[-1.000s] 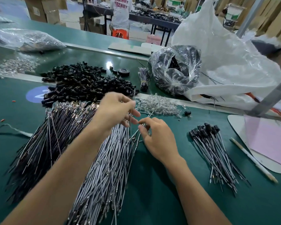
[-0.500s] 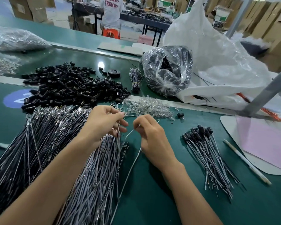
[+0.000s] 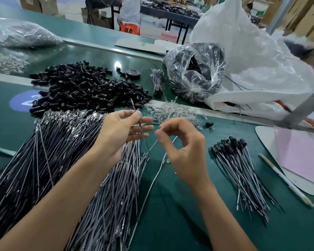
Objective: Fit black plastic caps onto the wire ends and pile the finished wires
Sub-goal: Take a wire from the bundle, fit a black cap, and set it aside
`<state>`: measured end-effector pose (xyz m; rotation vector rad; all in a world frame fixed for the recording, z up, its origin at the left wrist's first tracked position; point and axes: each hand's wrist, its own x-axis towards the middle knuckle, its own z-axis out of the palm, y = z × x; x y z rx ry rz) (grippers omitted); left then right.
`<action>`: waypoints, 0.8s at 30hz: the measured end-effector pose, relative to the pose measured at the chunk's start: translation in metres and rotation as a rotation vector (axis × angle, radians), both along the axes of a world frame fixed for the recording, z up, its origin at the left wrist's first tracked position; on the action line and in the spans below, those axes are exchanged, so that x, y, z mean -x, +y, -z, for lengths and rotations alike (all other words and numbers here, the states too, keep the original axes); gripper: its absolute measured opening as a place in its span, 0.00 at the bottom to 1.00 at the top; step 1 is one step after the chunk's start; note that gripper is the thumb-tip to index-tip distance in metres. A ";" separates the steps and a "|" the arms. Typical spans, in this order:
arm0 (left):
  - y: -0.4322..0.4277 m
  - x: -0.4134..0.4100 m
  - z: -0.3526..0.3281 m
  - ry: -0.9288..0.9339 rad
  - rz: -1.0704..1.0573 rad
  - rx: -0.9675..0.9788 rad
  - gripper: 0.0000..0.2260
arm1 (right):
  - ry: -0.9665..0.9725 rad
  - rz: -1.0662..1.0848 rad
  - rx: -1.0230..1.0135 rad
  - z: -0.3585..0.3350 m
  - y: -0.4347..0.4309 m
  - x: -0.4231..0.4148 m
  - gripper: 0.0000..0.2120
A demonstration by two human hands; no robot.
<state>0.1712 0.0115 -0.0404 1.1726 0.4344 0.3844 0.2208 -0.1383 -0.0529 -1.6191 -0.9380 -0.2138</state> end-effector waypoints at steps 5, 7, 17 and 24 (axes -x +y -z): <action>0.004 0.004 -0.006 -0.131 -0.128 -0.044 0.05 | 0.195 0.226 -0.238 -0.006 -0.008 -0.008 0.12; 0.005 0.006 -0.008 -0.224 -0.125 0.046 0.03 | 0.249 0.246 -0.314 -0.011 -0.010 -0.010 0.16; 0.005 0.007 -0.010 -0.431 -0.105 0.331 0.04 | 0.728 0.156 -0.049 -0.005 -0.010 -0.014 0.14; 0.020 0.012 -0.022 -0.535 -0.200 0.234 0.08 | 0.379 0.188 0.342 0.015 0.009 -0.006 0.22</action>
